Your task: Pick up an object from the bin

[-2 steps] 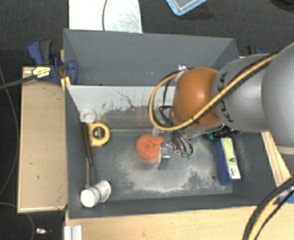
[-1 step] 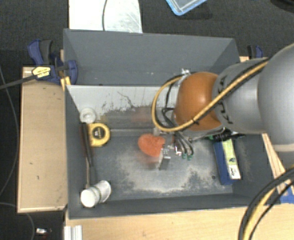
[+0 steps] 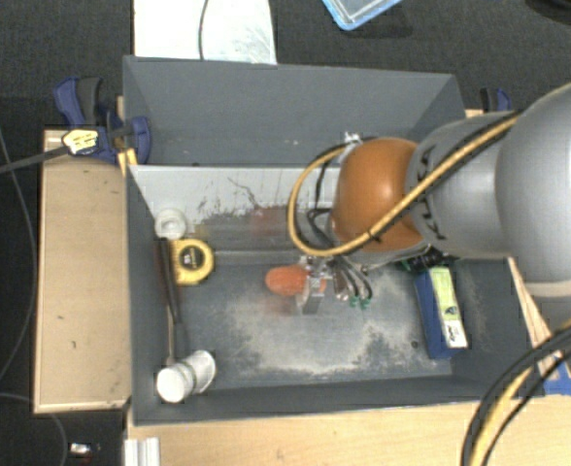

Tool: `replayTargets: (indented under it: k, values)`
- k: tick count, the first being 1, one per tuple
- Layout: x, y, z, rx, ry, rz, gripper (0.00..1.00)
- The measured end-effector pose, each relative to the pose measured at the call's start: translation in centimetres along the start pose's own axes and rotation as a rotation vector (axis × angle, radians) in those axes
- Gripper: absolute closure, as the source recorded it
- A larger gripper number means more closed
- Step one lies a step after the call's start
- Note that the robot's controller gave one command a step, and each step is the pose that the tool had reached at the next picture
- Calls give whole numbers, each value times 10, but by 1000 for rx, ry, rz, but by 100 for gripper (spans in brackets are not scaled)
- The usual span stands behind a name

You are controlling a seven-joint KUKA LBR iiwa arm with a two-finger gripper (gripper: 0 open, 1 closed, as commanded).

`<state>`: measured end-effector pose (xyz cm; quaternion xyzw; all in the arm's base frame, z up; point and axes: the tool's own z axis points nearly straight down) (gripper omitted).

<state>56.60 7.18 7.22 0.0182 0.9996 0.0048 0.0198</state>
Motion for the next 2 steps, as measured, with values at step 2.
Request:
replayTargets:
  k: [2]
  values:
    - [-2, -12, -58, 1, 6, 2, 100]
